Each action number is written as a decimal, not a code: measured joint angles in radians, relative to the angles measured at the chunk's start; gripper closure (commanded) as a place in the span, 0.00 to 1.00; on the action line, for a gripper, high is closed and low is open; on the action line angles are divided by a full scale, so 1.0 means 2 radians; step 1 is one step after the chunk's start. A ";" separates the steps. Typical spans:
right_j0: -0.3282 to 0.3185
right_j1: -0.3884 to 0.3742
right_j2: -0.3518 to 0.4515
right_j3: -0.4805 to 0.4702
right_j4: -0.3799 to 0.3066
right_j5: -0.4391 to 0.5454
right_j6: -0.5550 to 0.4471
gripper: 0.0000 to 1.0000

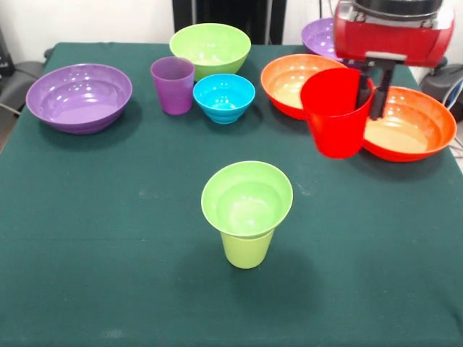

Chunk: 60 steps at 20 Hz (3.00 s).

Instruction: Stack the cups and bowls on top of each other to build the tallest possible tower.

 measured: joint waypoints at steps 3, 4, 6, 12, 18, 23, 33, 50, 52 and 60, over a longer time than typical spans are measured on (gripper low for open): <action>0.002 0.001 0.008 -0.022 0.000 0.025 0.000 1.00; 0.003 0.003 0.010 -0.031 0.000 0.031 0.000 1.00; 0.003 0.005 0.012 -0.047 -0.001 0.039 0.000 1.00; 0.003 0.019 0.017 -0.110 -0.009 0.067 0.000 1.00; 0.002 0.034 0.018 -0.163 -0.029 0.098 0.000 1.00; -0.004 0.056 0.025 -0.220 -0.046 0.135 -0.001 1.00; -0.038 0.084 0.035 -0.267 -0.056 0.151 -0.030 1.00; -0.058 0.131 0.035 -0.327 -0.063 0.152 -0.087 1.00; -0.058 0.132 0.035 -0.327 -0.064 0.152 -0.087 1.00; -0.052 0.132 0.033 -0.324 -0.065 0.152 -0.087 1.00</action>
